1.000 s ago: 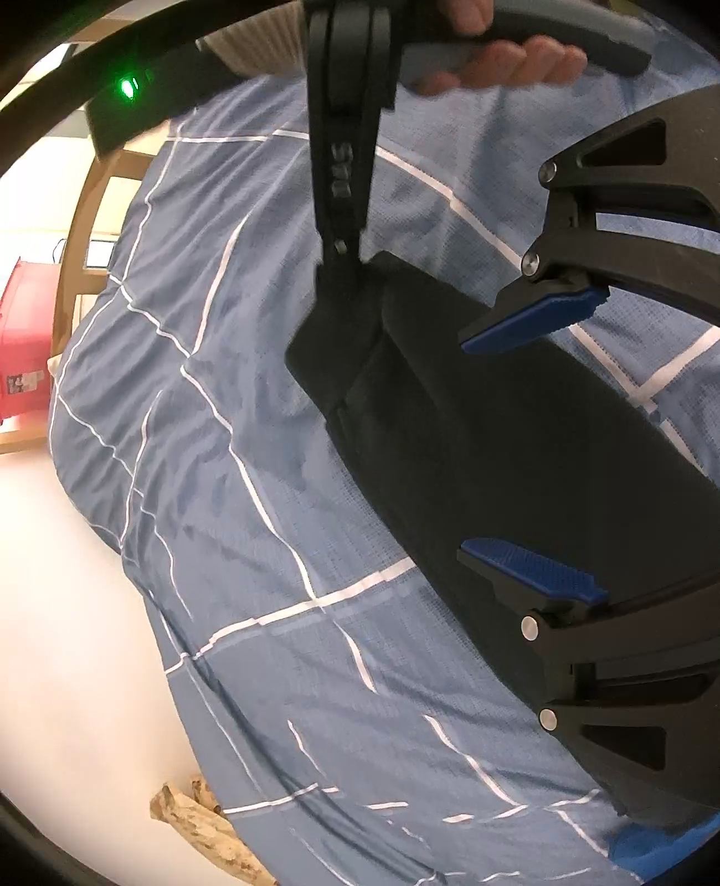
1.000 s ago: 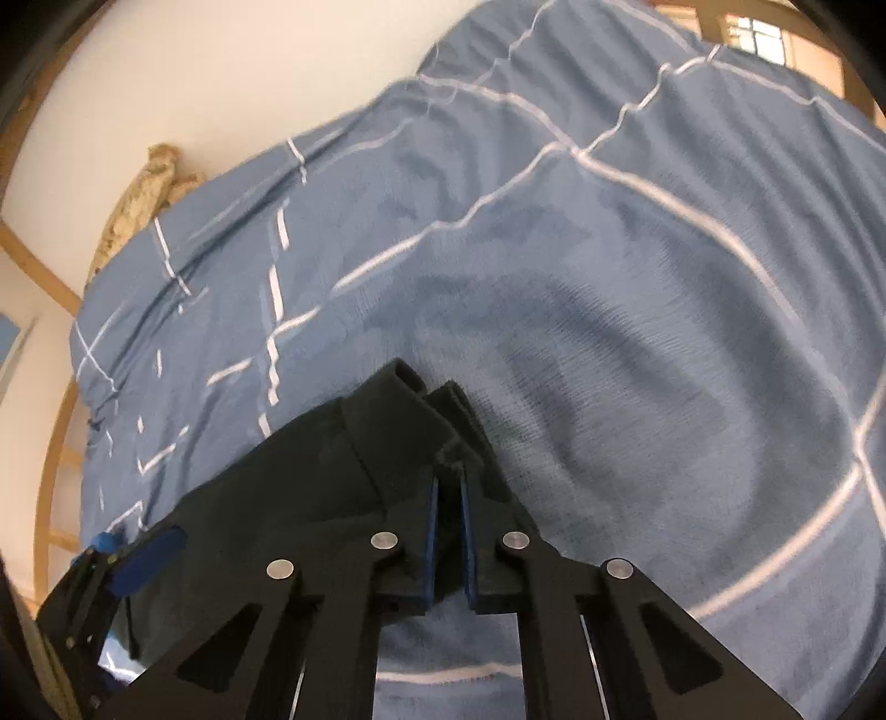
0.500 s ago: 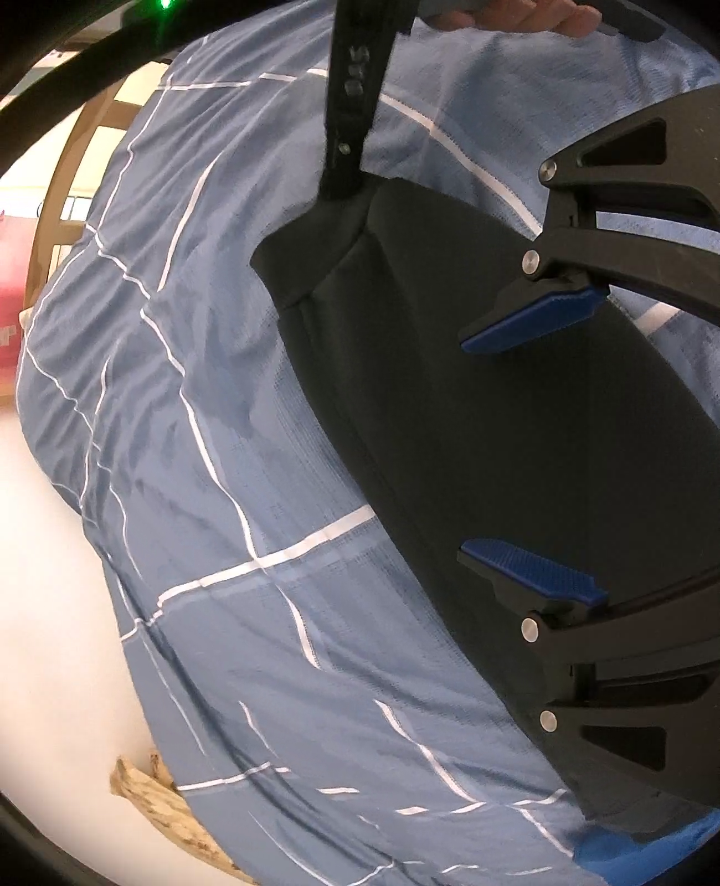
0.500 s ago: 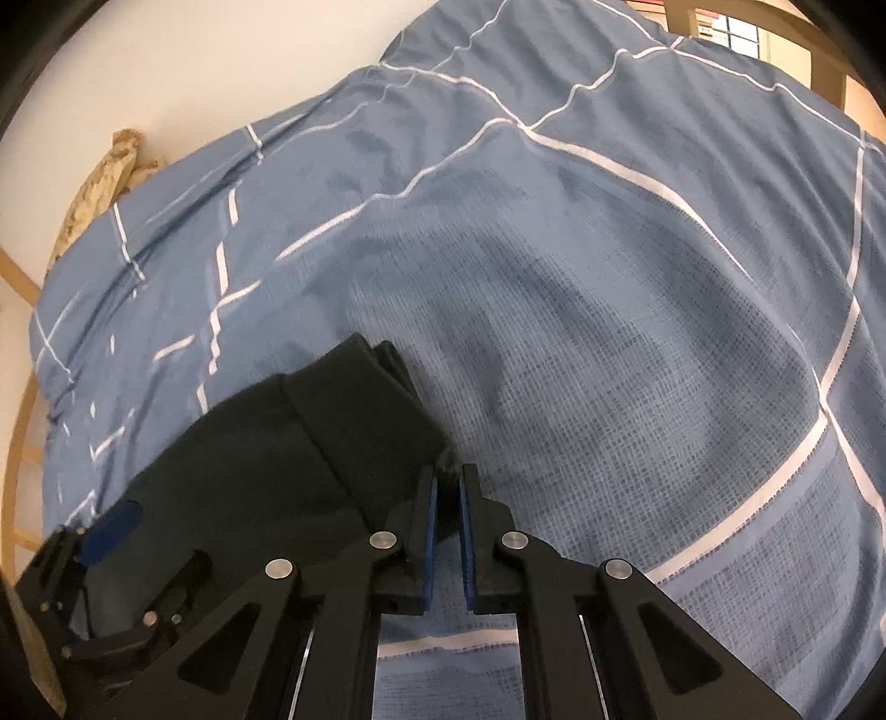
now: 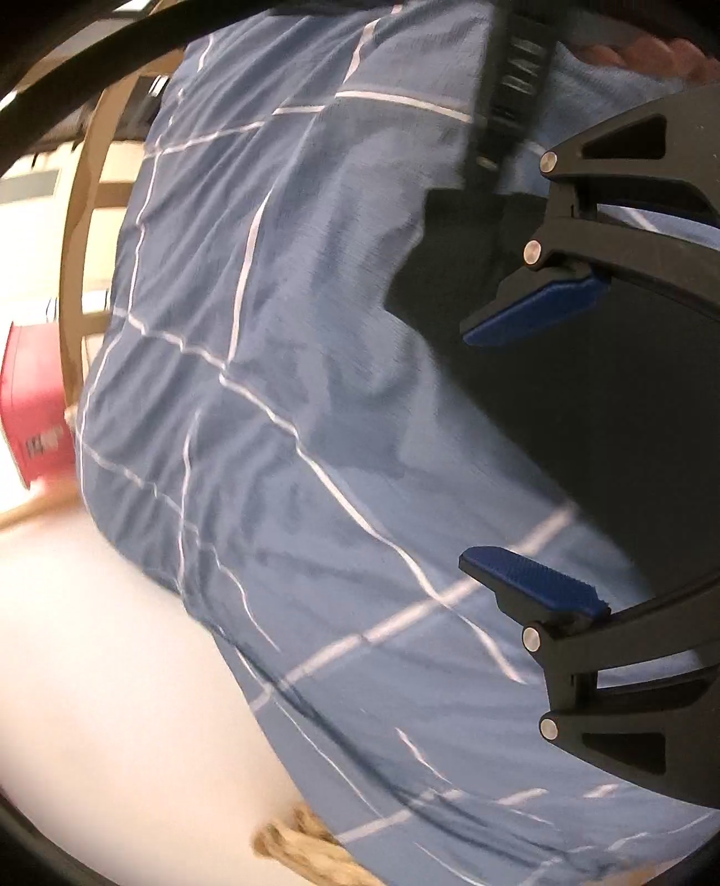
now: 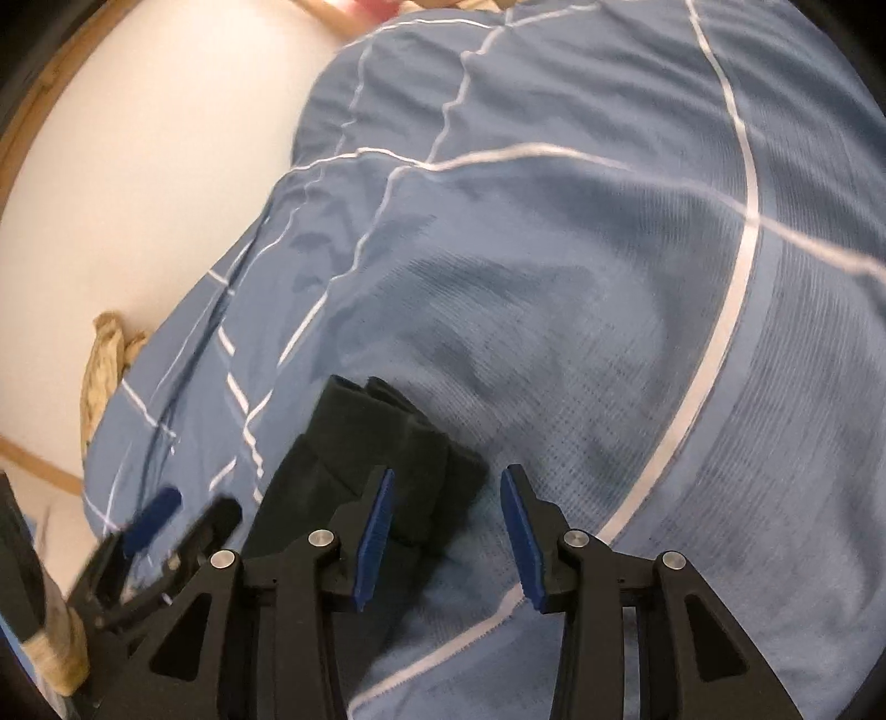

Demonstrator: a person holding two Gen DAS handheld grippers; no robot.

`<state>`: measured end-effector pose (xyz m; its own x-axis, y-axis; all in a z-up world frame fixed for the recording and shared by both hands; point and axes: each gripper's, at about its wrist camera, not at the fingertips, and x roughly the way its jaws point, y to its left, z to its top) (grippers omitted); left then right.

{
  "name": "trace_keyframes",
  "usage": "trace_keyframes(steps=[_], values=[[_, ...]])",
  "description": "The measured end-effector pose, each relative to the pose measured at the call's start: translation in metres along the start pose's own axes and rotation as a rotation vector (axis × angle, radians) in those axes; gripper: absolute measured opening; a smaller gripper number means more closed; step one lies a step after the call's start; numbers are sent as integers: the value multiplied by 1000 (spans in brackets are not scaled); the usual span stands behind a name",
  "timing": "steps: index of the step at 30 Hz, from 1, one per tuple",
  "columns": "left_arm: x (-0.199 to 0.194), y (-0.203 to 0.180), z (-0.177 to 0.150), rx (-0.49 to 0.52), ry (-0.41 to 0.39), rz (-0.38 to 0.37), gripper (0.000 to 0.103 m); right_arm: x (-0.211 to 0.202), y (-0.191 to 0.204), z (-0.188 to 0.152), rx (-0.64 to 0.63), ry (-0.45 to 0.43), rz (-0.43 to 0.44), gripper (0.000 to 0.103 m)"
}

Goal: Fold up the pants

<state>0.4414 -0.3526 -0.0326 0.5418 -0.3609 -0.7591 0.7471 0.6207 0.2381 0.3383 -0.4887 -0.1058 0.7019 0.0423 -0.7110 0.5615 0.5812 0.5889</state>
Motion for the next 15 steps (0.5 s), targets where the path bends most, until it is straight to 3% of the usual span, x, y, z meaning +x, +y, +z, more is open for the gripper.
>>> trace_keyframes(steps=[7,13,15], values=[[45,-11,19,31,108,-152,67,16,-11,-12,36,-16,106,41],[68,-35,20,120,152,-137,66,21,-16,-18,5,-78,137,41],[77,-40,19,118,177,-171,59,22,-17,-19,12,-90,153,41]])
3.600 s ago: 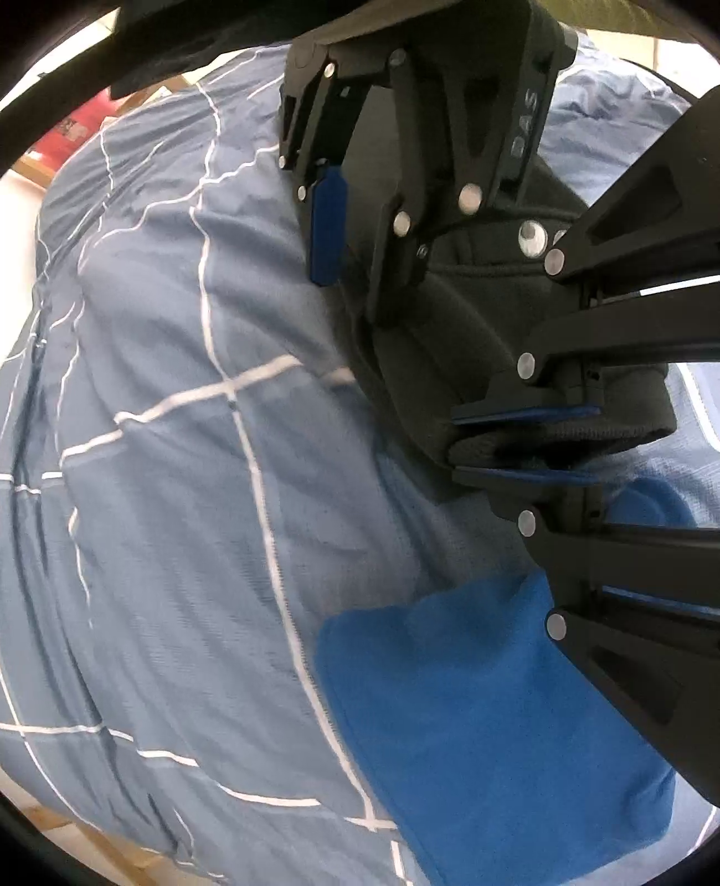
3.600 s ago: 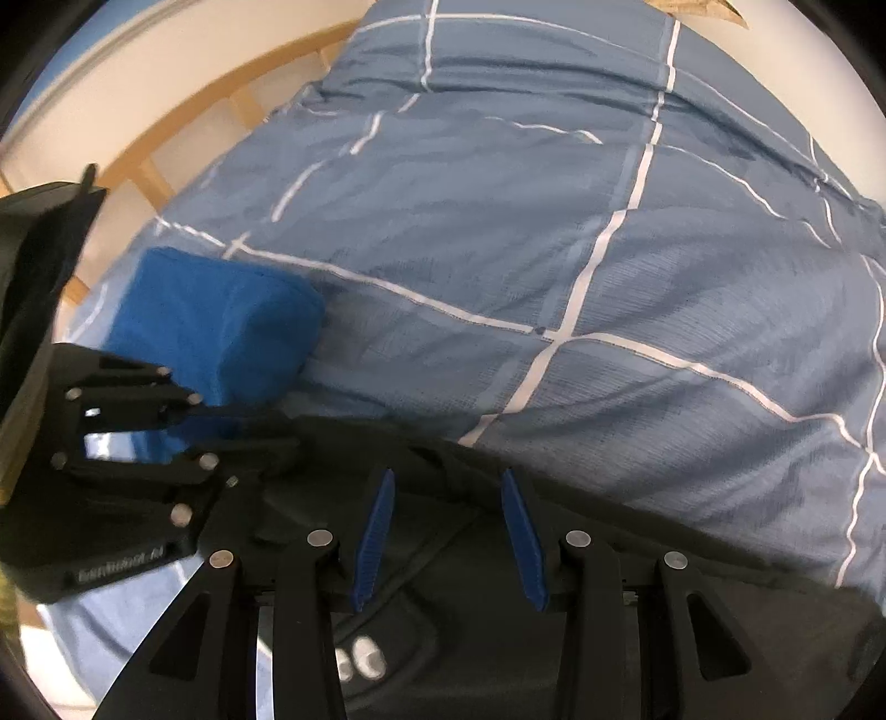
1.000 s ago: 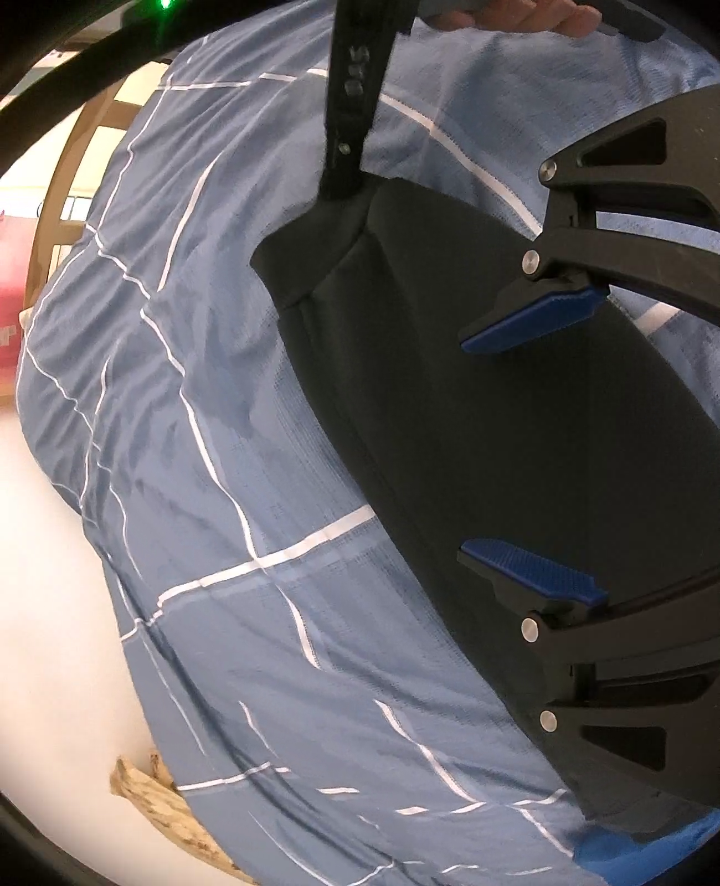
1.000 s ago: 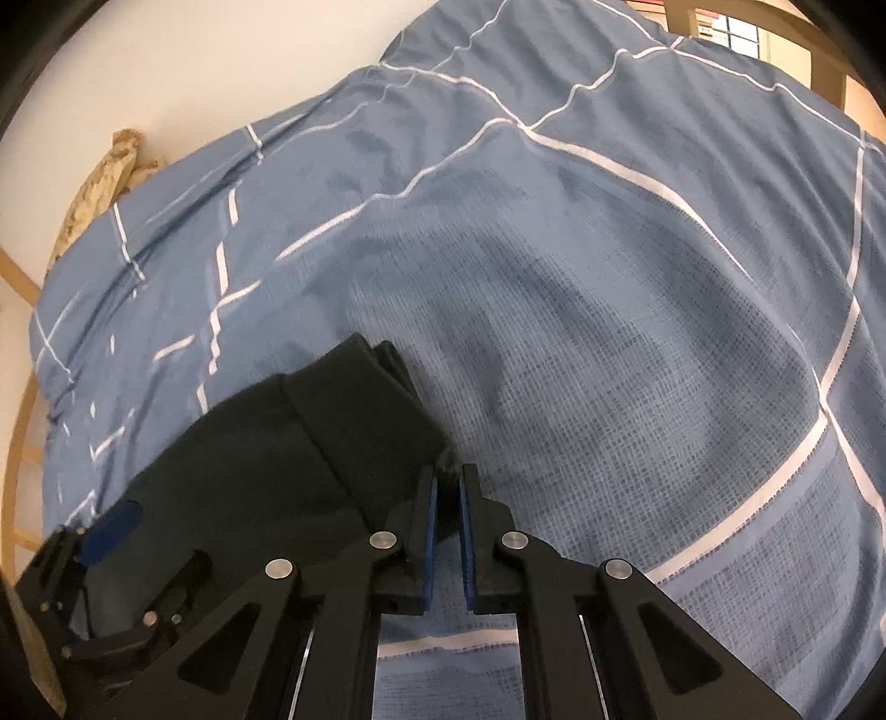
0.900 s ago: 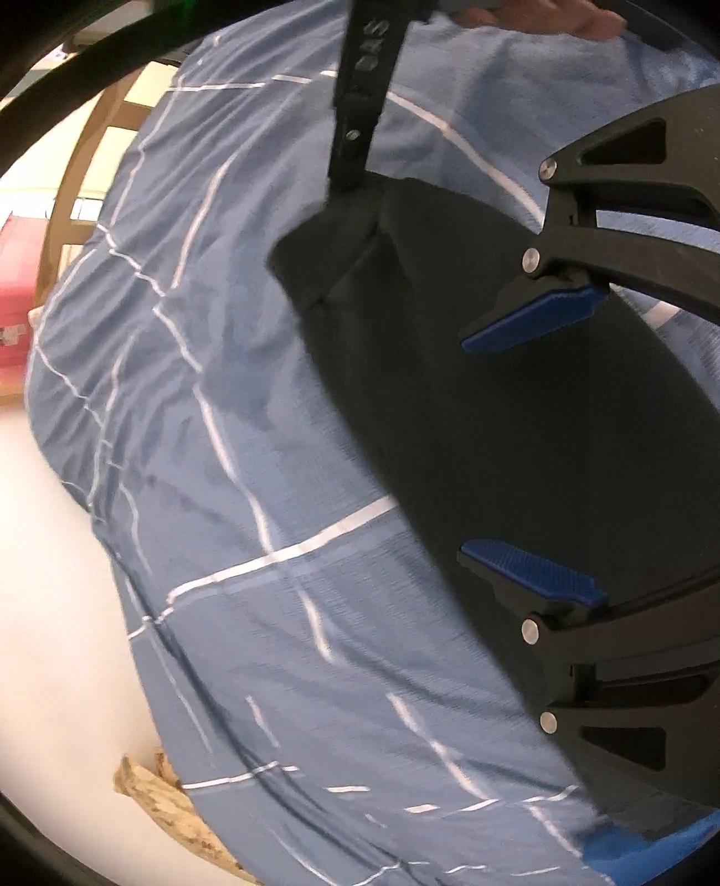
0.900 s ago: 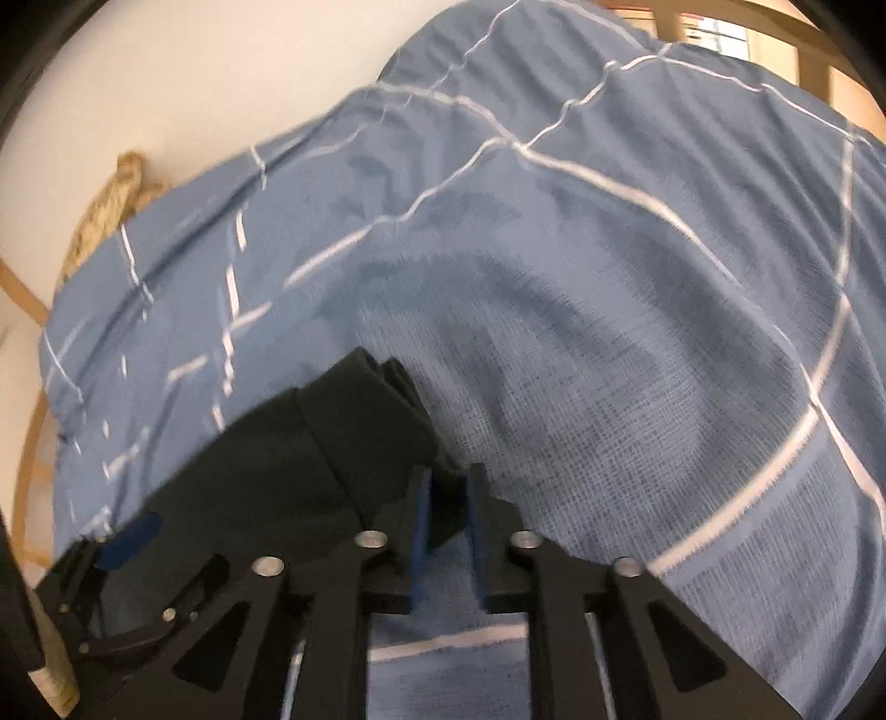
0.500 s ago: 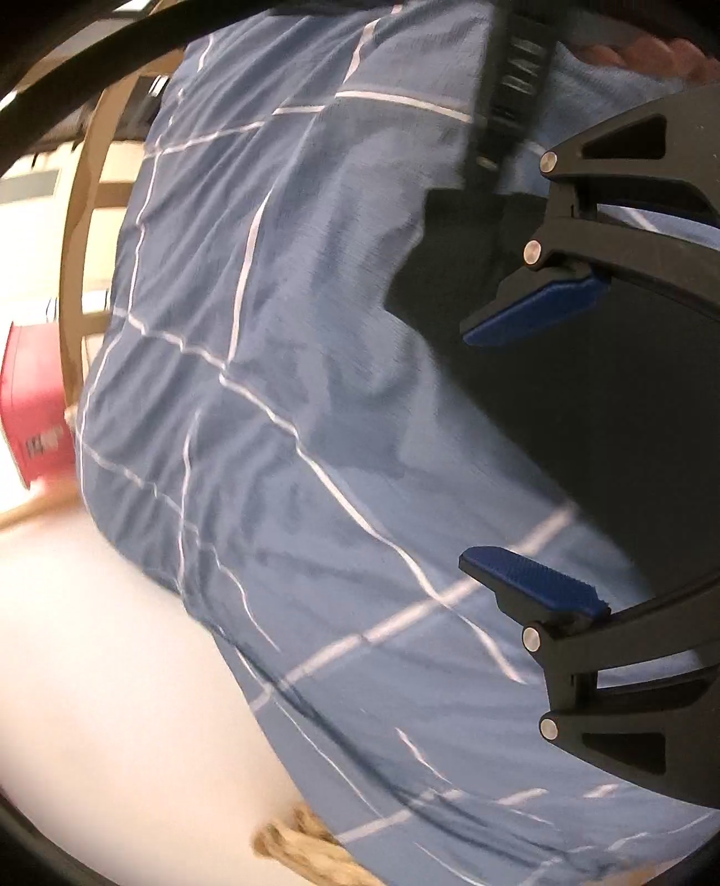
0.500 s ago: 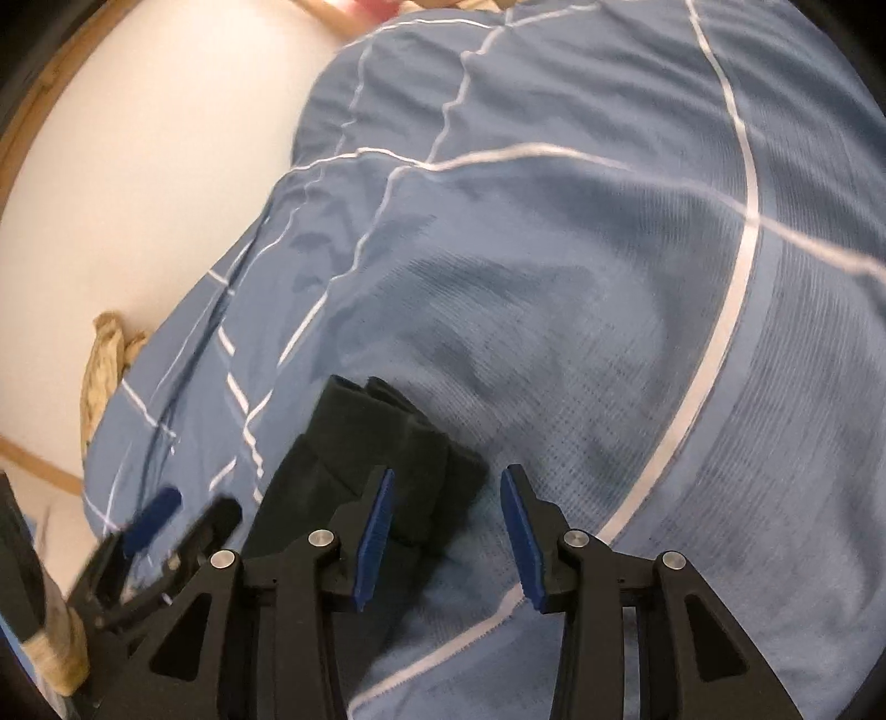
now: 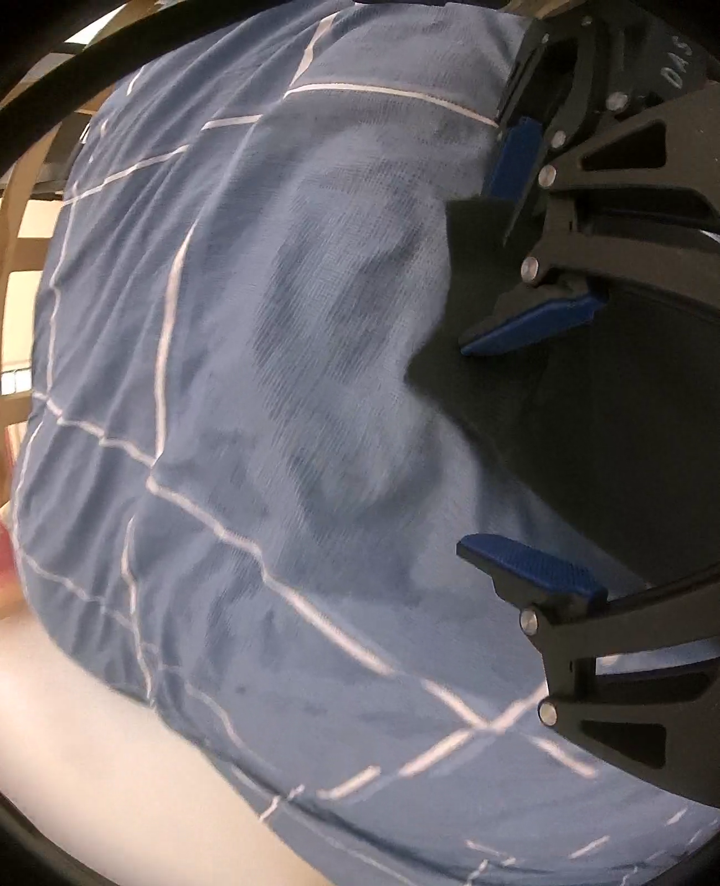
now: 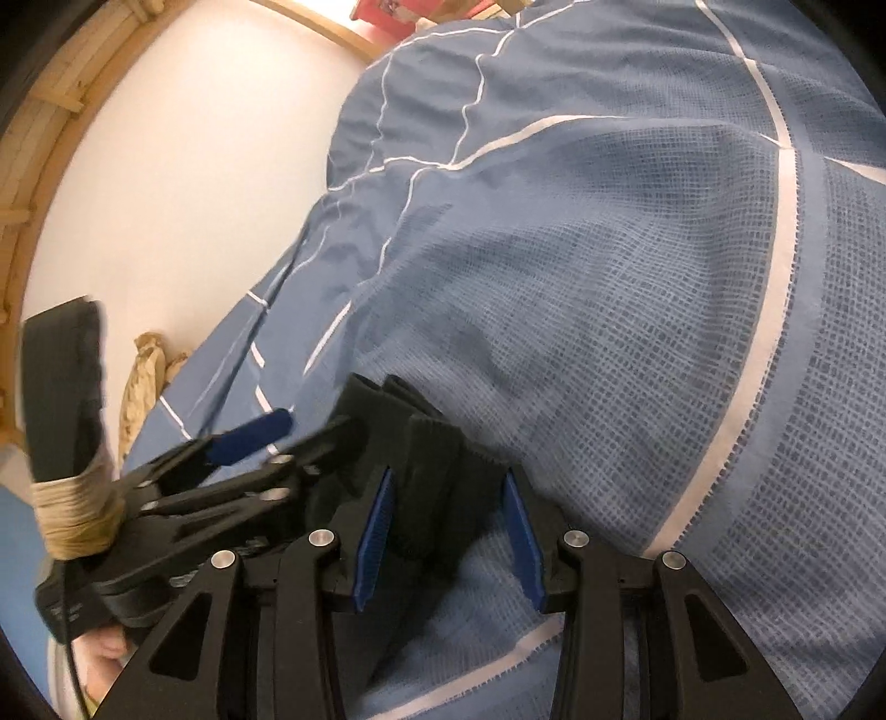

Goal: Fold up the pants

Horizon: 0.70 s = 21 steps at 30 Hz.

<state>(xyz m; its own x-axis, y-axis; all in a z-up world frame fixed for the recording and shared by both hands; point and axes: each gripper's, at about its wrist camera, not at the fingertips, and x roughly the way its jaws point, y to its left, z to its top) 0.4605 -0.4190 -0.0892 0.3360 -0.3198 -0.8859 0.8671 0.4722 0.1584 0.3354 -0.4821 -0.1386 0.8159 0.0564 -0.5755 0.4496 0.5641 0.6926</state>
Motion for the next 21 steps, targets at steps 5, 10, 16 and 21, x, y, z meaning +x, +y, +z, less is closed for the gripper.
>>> trace_keyframes(steps=[5,10,16,21], values=[[13,-1,0,-35,29,-70,39,2,-6,0,4,10,4,37],[0,7,-4,-65,-5,-99,19,2,-5,1,-24,-2,15,19],[-38,18,-13,-116,-80,-139,17,-19,25,0,-152,-62,-6,15],[-68,27,-23,-158,-148,-152,27,-49,68,-2,-253,-101,2,15]])
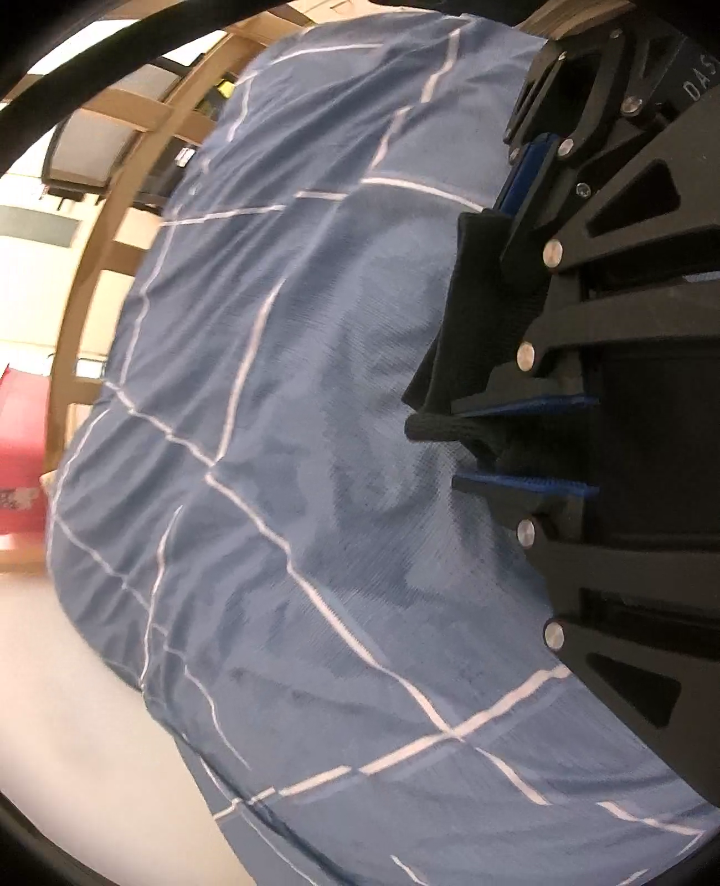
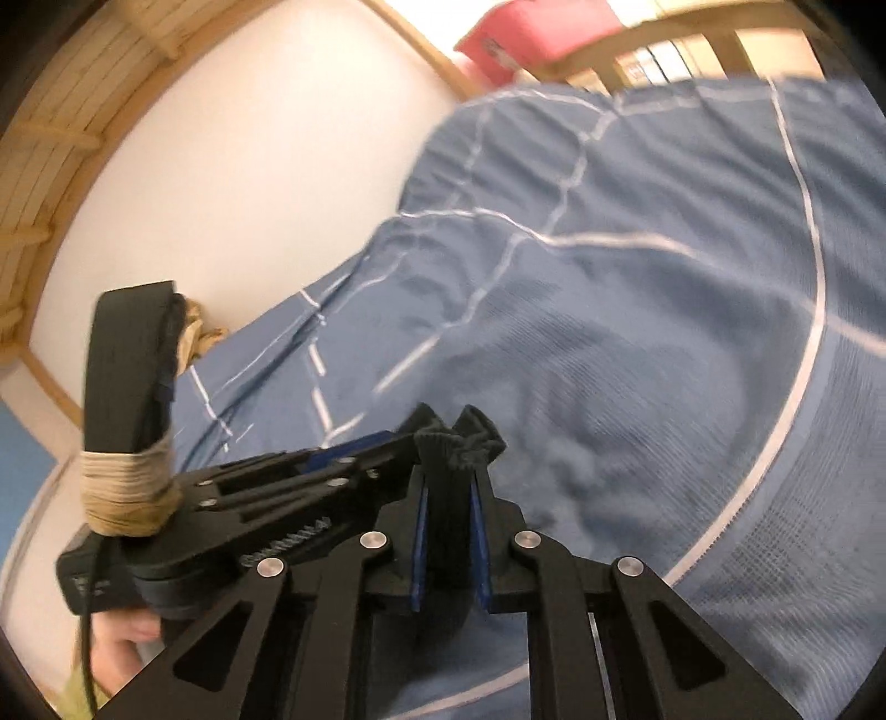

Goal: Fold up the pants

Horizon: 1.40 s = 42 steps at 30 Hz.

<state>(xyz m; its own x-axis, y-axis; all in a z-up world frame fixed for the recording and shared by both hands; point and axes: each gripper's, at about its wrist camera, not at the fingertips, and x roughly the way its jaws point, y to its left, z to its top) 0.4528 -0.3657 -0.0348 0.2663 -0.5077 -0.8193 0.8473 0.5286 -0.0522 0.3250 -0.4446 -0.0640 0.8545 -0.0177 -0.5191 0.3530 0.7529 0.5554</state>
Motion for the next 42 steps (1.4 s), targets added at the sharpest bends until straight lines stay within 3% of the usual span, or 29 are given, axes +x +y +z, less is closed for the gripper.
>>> trace_keyframes(steps=[2,5,7,13,20,26,30,34,42], values=[[-6,4,0,-13,0,44,37,-6,7,1,-16,-2,-15,15],[-30,19,-8,-89,0,120,36,-8,4,3,4,18,-19,15],[-45,31,-24,-138,6,117,36,-10,5,3,4,19,-9,15],[-95,67,-102,-306,25,254,36,-21,51,3,-131,19,4,15],[-154,111,-209,-462,68,503,37,-34,119,-11,-305,26,46,15],[-189,122,-273,-472,92,579,37,-40,192,-49,-514,36,61,15],[-211,128,-301,-531,54,593,37,-39,227,-74,-577,72,84,15],[-218,145,-327,-577,77,574,37,-38,254,-99,-620,100,105,15],[-216,174,-363,-680,76,429,32,-39,303,-148,-688,152,178,14]])
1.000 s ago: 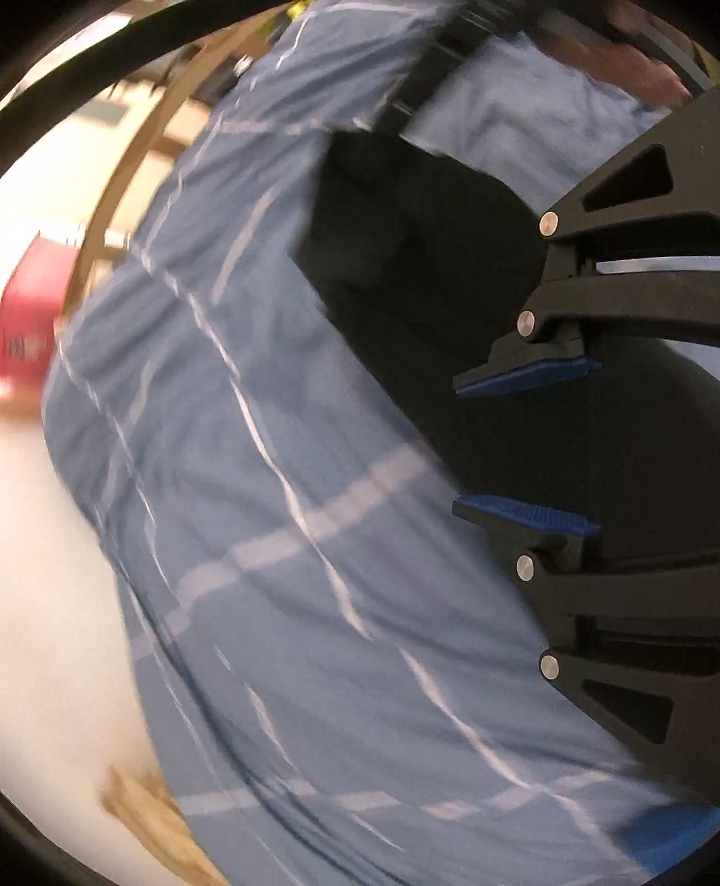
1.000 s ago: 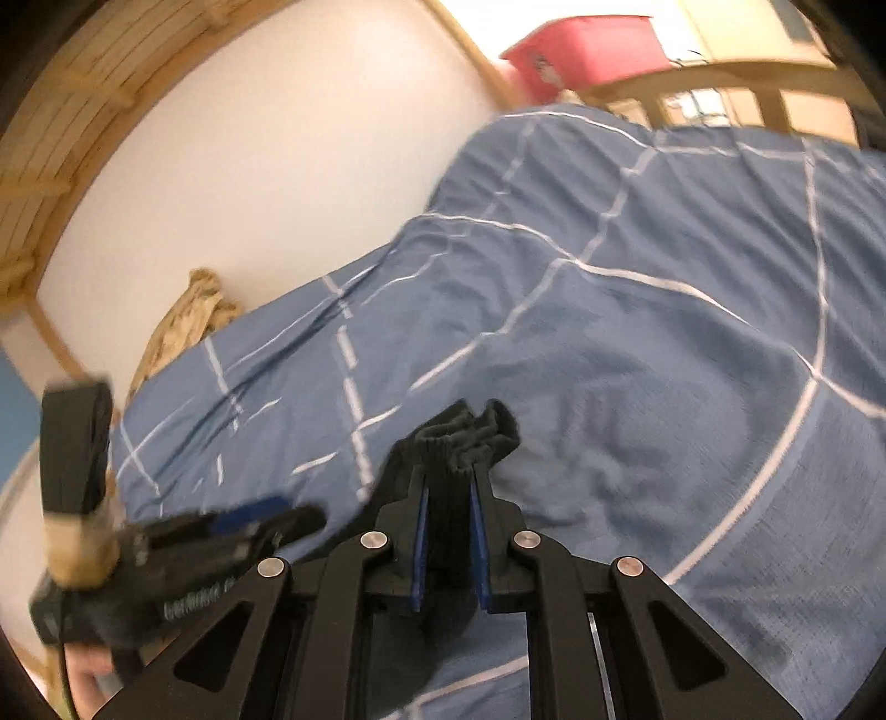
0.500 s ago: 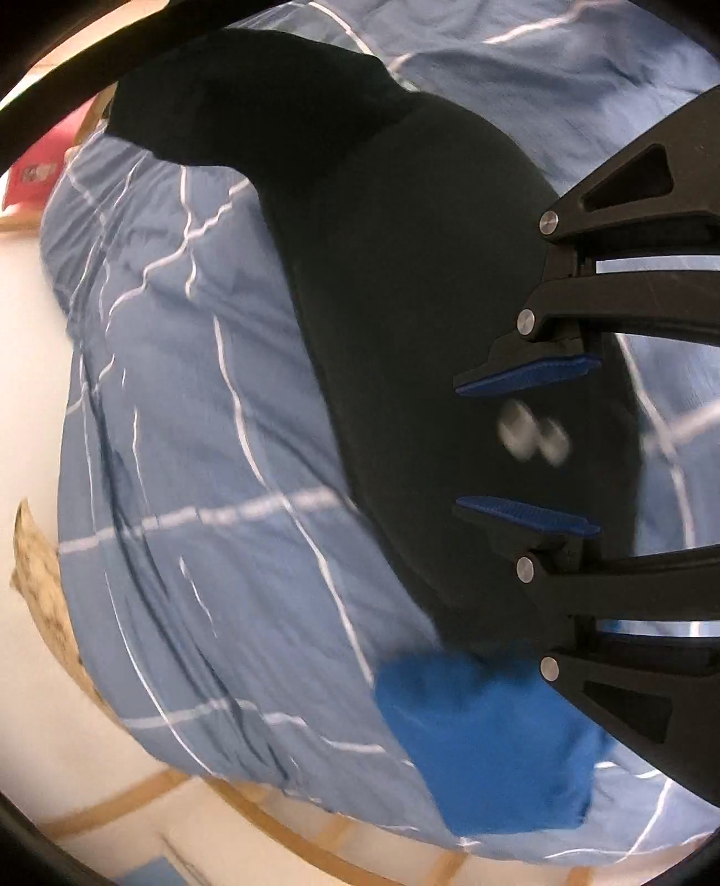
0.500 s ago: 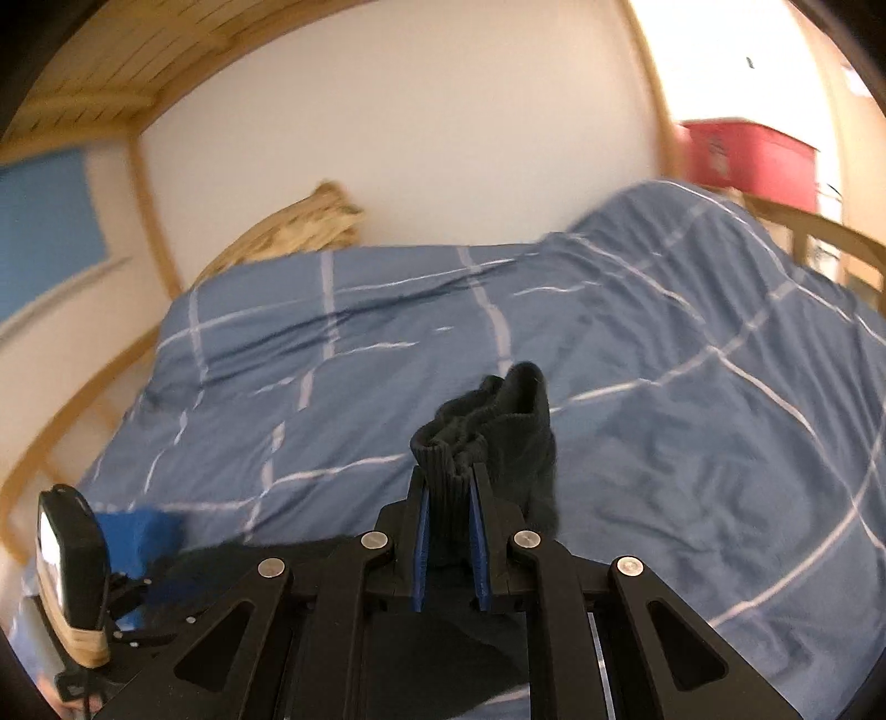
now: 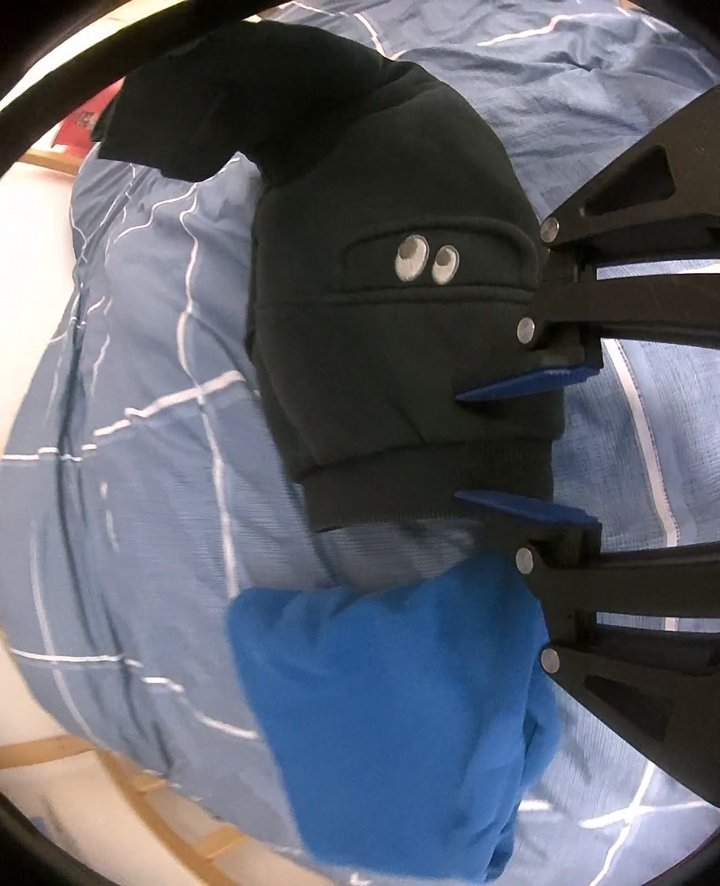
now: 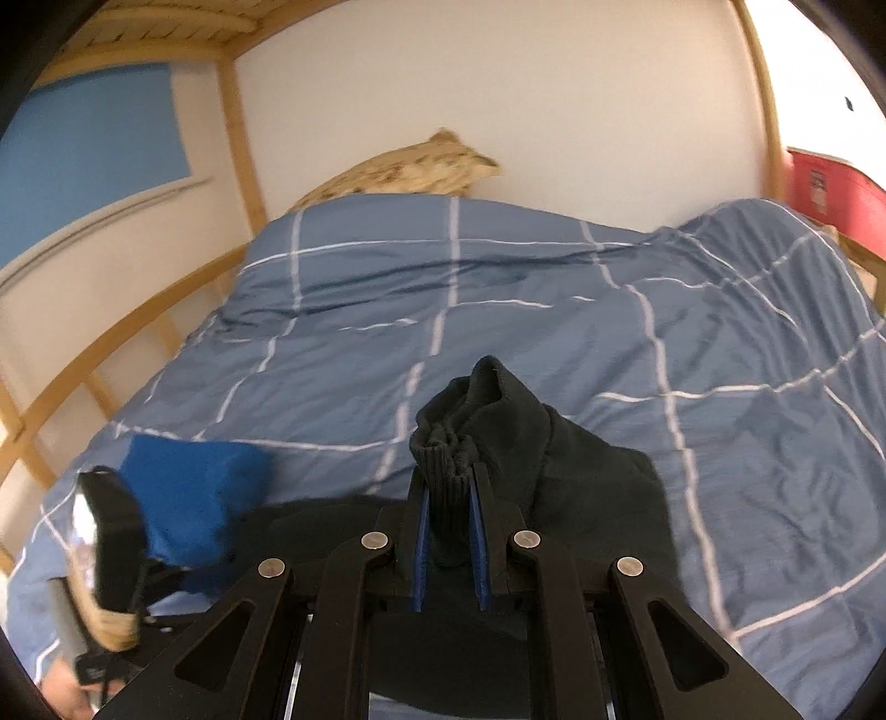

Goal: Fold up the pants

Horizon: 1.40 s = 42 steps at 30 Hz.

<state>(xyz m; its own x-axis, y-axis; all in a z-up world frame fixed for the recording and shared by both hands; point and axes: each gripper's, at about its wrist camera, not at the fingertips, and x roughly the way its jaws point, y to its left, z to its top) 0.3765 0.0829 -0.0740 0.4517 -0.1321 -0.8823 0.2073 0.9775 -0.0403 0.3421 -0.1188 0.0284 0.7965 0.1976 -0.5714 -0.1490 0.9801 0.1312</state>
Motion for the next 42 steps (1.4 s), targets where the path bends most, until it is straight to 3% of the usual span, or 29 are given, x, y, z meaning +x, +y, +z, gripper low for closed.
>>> trace_keyframes(steps=[10,20,26,31,33,34,36,38,42], values=[[3,8,-11,0,-10,-47,32,25,65,-22,-50,52,144,14],[2,45,-17,-112,-44,-225,32,52,115,-51,-83,140,235,15],[-5,51,-23,-109,-49,-245,32,63,134,-58,-97,178,295,15],[-20,59,-32,-94,-34,-171,31,81,131,-67,-62,250,309,16],[-28,64,-37,-96,-20,-174,31,84,125,-70,-33,266,327,19],[-32,67,-39,-103,-13,-166,32,85,124,-71,-22,272,333,21],[-45,69,-41,-95,-22,-98,37,87,121,-72,23,301,388,36],[-59,70,-43,-69,-51,-40,40,87,119,-74,66,328,432,40],[-87,68,-33,-36,-109,-37,42,68,119,-76,67,266,430,40]])
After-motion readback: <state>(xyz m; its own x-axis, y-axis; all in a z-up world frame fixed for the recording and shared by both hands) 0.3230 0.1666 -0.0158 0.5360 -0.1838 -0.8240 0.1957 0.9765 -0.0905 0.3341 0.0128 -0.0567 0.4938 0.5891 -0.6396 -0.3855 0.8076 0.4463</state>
